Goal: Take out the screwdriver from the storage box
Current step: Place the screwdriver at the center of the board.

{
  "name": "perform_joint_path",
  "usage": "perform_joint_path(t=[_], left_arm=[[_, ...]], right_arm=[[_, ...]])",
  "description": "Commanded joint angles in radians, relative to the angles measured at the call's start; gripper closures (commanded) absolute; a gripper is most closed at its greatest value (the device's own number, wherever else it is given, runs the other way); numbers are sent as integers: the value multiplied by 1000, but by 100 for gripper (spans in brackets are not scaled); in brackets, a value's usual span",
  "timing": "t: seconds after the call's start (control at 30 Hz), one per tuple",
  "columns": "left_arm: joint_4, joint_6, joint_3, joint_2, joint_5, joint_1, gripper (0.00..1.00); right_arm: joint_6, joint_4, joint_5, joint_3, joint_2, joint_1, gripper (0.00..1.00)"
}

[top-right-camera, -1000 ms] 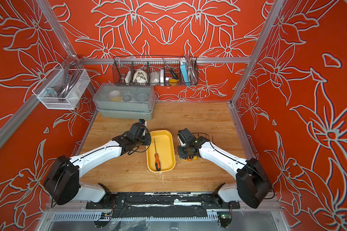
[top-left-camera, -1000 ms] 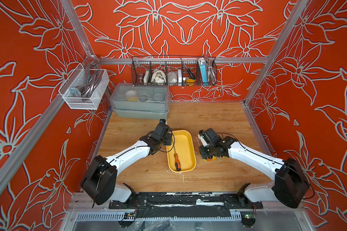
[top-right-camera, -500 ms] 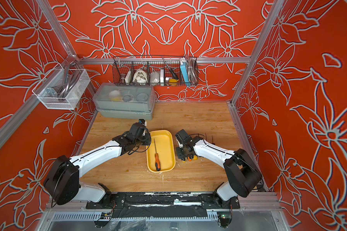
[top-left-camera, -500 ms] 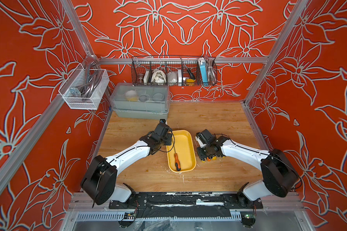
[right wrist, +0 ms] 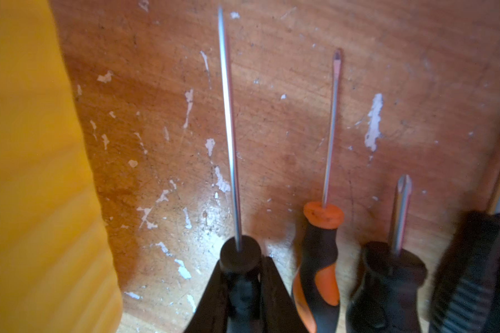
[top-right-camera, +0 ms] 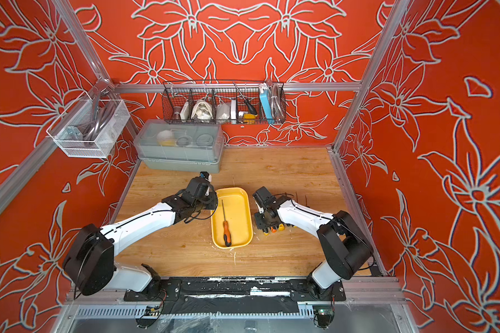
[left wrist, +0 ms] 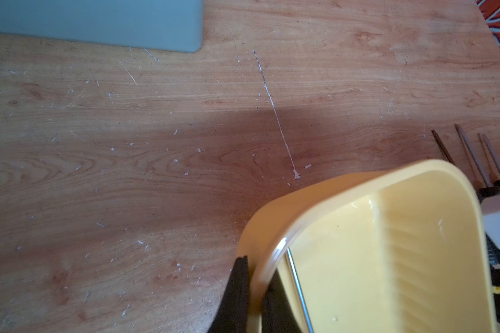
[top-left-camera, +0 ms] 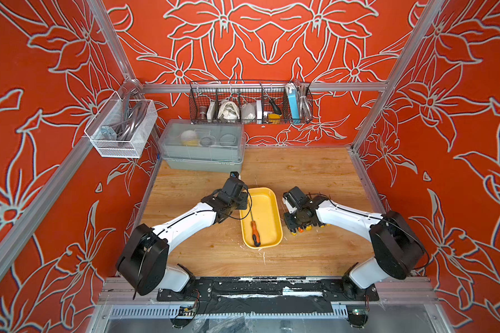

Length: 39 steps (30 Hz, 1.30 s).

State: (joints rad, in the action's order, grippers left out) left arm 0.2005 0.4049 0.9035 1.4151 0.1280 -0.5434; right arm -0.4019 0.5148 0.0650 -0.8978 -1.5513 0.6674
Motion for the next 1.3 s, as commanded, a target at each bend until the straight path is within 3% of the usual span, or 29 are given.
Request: perform_joint_path(t=[0.0,0.33,0.83,1.07,1.27], left_arm=[[-13,9,30,-2,-13,-3,100],[-16,10,27,-4,-14,-3,100],[-21,12,23,-5,-14,-4,100],[-22,14,22,-4,-14,-4,100],[-22,14,21,-4,-14,-4,100]], right_arm=[[11,-2,-1,3,-12,-11,100],[15,-13,7,4,-37,-25,98],[16,-20,25,-4,-66,-34,83],[16,-18,28,-9,-73,-33,70],[15,-19,27,-8,-74,-33,67]])
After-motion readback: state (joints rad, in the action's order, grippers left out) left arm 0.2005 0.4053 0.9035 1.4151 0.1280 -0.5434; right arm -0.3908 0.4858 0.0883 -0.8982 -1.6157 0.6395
